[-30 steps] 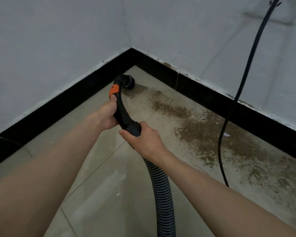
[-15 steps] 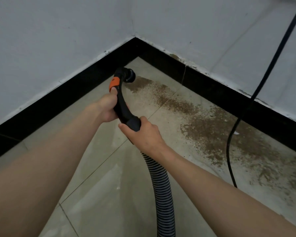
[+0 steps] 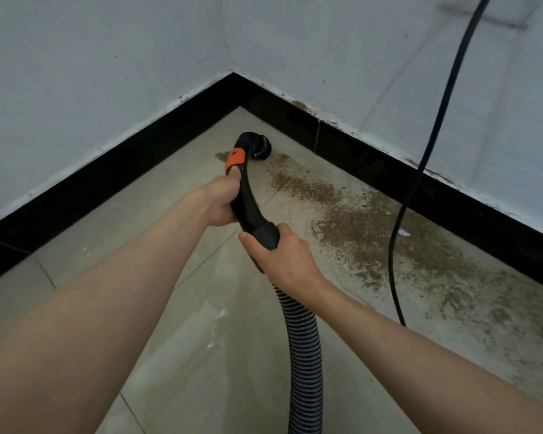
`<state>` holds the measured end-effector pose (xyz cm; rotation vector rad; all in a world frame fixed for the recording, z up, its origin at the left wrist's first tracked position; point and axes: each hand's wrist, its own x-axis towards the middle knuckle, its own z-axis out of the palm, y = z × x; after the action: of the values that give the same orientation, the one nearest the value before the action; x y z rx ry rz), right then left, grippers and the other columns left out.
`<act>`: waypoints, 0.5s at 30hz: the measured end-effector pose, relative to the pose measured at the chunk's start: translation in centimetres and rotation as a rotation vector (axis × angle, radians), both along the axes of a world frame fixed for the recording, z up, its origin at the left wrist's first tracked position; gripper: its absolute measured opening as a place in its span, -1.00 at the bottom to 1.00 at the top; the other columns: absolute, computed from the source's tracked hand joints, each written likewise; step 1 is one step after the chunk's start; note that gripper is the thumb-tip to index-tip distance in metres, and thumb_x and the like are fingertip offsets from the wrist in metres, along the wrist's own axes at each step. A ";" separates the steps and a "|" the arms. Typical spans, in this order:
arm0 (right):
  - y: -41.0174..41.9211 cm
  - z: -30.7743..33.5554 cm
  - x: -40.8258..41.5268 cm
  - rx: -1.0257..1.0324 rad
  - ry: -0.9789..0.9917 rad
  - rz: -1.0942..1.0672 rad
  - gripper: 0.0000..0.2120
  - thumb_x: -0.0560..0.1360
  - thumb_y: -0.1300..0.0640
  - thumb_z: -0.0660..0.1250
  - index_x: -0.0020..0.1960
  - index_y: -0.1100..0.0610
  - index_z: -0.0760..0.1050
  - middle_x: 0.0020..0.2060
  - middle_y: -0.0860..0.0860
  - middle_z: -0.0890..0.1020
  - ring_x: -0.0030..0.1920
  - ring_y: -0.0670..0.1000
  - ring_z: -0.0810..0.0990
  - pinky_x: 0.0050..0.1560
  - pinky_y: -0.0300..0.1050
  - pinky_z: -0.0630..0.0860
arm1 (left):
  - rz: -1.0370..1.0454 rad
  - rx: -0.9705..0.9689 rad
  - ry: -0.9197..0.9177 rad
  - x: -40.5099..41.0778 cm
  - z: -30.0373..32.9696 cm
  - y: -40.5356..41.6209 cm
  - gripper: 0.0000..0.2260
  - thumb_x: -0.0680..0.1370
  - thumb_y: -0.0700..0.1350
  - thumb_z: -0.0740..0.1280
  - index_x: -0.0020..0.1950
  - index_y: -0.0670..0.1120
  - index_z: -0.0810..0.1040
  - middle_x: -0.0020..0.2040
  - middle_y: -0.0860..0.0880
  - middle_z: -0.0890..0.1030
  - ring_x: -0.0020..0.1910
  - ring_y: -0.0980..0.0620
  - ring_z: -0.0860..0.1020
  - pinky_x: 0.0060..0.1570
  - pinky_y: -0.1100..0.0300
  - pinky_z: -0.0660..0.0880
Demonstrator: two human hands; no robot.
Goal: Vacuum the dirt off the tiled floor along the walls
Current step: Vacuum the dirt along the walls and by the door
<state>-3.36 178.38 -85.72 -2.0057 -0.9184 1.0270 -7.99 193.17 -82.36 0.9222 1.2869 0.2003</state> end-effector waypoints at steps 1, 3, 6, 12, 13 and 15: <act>-0.6 0.0 0.1 -0.001 -0.004 -0.005 -0.52 0.45 -0.35 0.28 0.07 0.03 0.37 -0.17 -0.05 0.54 -0.21 -0.07 0.55 -0.36 -0.18 0.44 | -0.006 -0.006 -0.002 0.2 0.0 -0.5 -0.58 0.65 0.14 0.00 0.17 -0.21 0.34 -0.19 -0.11 0.46 -0.23 -0.03 0.46 -0.21 0.10 0.46; -1.6 0.0 0.4 -0.002 -0.015 -0.012 -0.52 0.45 -0.36 0.28 0.07 0.04 0.38 -0.19 -0.05 0.55 -0.24 -0.09 0.55 -0.40 -0.20 0.40 | -0.017 -0.010 0.000 0.6 0.1 -1.6 -0.57 0.65 0.14 -0.01 0.19 -0.22 0.34 -0.17 -0.12 0.46 -0.21 -0.03 0.47 -0.14 0.09 0.46; -3.1 0.0 0.8 -0.013 -0.017 -0.029 -0.51 0.44 -0.36 0.29 0.07 0.04 0.39 -0.19 -0.05 0.55 -0.24 -0.08 0.55 -0.40 -0.20 0.39 | -0.033 -0.009 0.010 1.3 0.2 -3.2 -0.55 0.66 0.14 -0.02 0.21 -0.24 0.35 -0.18 -0.11 0.46 -0.22 -0.03 0.47 -0.18 0.10 0.47; -5.3 0.3 1.6 -0.029 -0.010 -0.065 -0.51 0.43 -0.36 0.29 0.06 0.04 0.40 -0.17 -0.03 0.57 -0.21 -0.05 0.58 -0.37 -0.19 0.41 | -0.041 -0.006 -0.019 2.5 0.3 -5.5 -0.50 0.66 0.13 -0.03 0.37 -0.24 0.29 -0.18 -0.12 0.46 -0.24 -0.04 0.46 -0.06 0.06 0.46; -5.5 0.3 1.6 -0.032 -0.018 -0.065 -0.51 0.43 -0.36 0.29 0.06 0.04 0.39 -0.17 -0.03 0.57 -0.22 -0.05 0.57 -0.38 -0.20 0.39 | -0.041 -0.008 -0.020 2.6 0.3 -5.7 -0.50 0.66 0.13 -0.03 0.36 -0.25 0.30 -0.19 -0.12 0.46 -0.25 -0.03 0.46 -0.05 0.06 0.46; -6.1 0.3 1.5 -0.039 -0.032 -0.063 -0.52 0.43 -0.36 0.29 0.03 0.04 0.39 -0.19 -0.03 0.57 -0.25 -0.06 0.56 -0.42 -0.21 0.36 | -0.047 -0.017 -0.016 2.6 0.1 -6.3 -0.50 0.66 0.14 -0.03 0.32 -0.25 0.34 -0.21 -0.11 0.45 -0.26 -0.02 0.45 -0.12 0.10 0.47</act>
<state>-1.84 172.30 -85.44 -2.0754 -0.8524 0.9873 -5.41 186.84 -82.21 0.9334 1.2491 0.1600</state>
